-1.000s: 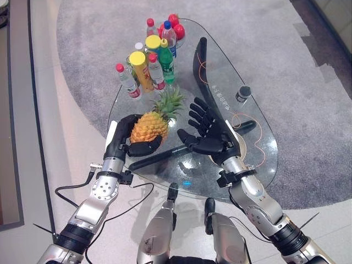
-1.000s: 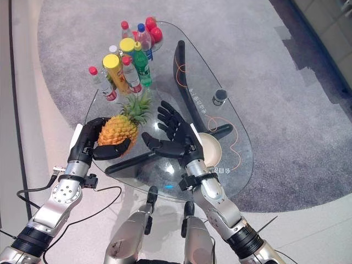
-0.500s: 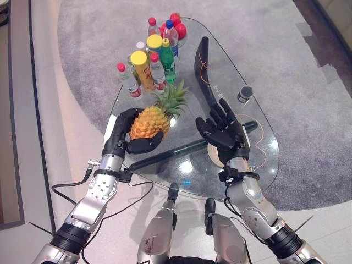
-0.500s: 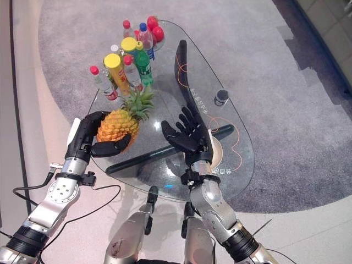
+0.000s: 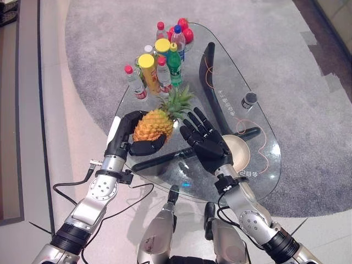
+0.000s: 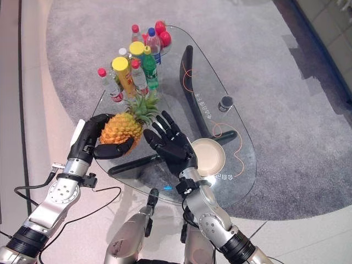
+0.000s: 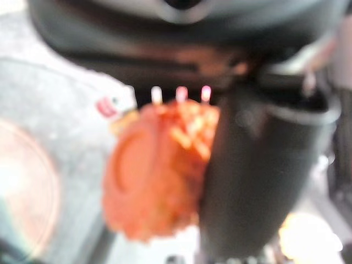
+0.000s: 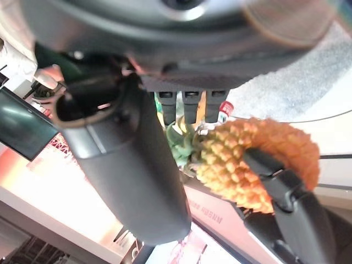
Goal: Pick up the fruit to the plate
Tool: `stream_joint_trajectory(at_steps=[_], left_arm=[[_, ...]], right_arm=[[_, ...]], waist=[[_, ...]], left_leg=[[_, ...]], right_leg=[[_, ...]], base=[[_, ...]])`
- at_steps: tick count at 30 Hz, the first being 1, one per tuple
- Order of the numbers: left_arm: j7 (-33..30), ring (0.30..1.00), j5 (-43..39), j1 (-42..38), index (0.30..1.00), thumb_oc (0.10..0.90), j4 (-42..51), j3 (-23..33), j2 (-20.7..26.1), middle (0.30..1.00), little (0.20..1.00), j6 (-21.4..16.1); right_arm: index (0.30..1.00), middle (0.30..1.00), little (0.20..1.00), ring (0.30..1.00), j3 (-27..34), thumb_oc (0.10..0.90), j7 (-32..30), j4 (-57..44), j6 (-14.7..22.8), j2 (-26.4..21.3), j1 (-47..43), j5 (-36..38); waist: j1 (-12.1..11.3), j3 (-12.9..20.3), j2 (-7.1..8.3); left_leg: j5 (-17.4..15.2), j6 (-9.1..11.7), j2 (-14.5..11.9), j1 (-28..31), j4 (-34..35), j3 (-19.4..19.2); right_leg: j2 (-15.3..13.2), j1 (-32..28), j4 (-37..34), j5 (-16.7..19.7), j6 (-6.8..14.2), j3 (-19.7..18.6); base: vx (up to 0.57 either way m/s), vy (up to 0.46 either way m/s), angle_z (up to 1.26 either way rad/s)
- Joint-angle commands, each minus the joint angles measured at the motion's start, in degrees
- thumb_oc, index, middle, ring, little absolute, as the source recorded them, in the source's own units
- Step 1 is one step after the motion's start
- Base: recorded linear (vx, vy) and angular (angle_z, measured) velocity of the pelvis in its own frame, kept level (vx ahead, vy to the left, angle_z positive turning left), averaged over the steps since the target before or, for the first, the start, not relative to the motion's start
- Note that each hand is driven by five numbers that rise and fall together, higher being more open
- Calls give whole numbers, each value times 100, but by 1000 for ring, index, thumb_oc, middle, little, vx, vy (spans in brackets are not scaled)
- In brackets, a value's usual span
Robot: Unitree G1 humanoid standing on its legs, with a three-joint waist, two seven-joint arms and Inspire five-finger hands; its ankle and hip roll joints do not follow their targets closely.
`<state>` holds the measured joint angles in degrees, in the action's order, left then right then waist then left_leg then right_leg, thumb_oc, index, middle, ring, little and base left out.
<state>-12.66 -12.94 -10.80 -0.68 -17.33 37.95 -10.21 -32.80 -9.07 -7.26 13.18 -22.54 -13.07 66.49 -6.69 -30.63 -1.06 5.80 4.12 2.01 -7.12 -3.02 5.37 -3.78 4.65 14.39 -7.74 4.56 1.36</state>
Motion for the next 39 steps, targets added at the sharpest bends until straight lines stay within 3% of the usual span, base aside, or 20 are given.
stream_joint_trajectory(at_steps=[1,12,25,31,39], left_arm=[[305,300,-45,-412,300,100,1143,16,127,300,200,-652],[1078,300,-196,-366,300,100,1212,-381,300,300,200,-385],[1221,300,-212,-410,300,100,1243,-650,750,300,200,-685],[1461,300,-37,-350,300,100,1209,-724,765,300,200,-873],[1897,300,-4,-379,300,100,1226,-964,862,300,200,-696]], right_arm=[[900,900,900,900,-200,800,737,-767,299,236,-528,-61],[900,900,900,900,-157,800,552,-696,524,181,-521,-199],[900,900,900,900,-233,800,719,-441,703,147,-545,161],[900,900,900,900,-351,800,1268,-300,473,306,-494,597],[900,900,900,900,-549,800,2416,-455,201,484,-466,1038]], waist=[[90,238,58],[77,183,58],[62,110,50],[25,140,20],[-30,144,57]], left_leg=[[-699,-464,656,152,-638,108],[-721,-521,655,228,-641,148],[-812,-533,662,289,-666,163],[-821,-544,686,315,-674,192],[-859,-588,673,365,-693,248]], right_leg=[[159,-46,-652,716,304,-2],[178,-5,-589,784,426,-31],[154,-61,-611,809,550,-27],[137,-103,-627,809,559,-28],[168,-135,-609,808,608,-31]], base=[[0,0,0],[3,0,0],[9,-1,3],[30,17,7],[31,-14,1]])
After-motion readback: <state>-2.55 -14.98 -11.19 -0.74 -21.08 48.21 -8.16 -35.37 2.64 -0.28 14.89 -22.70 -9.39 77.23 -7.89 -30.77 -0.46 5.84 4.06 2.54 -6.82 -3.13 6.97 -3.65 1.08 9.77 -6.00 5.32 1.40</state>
